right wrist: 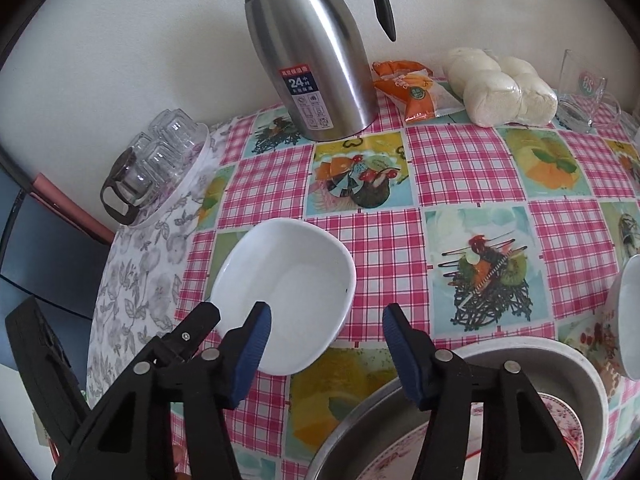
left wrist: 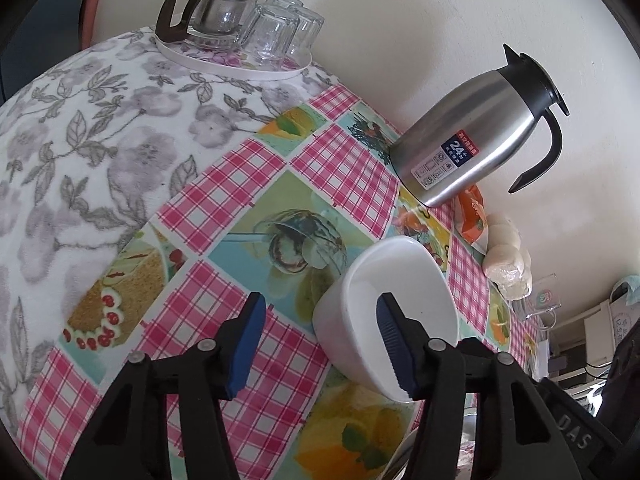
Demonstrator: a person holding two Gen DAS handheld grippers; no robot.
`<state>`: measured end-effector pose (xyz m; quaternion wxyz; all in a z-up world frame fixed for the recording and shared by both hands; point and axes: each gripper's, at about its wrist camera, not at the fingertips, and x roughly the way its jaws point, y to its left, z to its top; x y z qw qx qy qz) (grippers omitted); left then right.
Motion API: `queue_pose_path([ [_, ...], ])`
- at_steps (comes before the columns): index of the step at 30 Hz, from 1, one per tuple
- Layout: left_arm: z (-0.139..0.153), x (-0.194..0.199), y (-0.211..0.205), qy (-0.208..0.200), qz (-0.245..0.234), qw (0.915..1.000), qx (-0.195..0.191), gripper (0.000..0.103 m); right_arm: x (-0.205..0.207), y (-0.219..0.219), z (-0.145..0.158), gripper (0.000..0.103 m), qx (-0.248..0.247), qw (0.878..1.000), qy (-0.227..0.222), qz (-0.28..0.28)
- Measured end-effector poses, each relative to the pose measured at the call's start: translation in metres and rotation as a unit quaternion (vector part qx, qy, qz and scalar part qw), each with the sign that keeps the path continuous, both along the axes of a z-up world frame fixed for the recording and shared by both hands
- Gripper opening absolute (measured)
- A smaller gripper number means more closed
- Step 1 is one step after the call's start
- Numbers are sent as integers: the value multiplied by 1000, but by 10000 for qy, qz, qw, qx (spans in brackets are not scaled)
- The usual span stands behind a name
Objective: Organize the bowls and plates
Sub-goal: 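Move both grippers to the white square bowl, then close both grippers on the square bowl's rim and lift it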
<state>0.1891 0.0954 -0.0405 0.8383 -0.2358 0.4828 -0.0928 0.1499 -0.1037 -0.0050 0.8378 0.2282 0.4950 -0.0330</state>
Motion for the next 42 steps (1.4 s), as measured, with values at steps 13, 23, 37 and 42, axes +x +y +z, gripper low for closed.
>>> queue_pose_path([
  [13, -7, 9, -11, -73, -146, 9998, 61, 46, 18, 3, -28, 29, 110, 9994, 317, -106],
  [23, -25, 16, -17, 21, -140, 9999, 45, 32, 27, 1, -44, 19, 83, 9980, 610, -152],
  [37, -37, 19, -20, 263, -262, 9992, -147, 28, 36, 6, -52, 19, 82, 9972, 733, -84],
  [42, -35, 17, -19, 277, -296, 9992, -33, 25, 34, 10, -50, 19, 42, 9975, 708, 16],
])
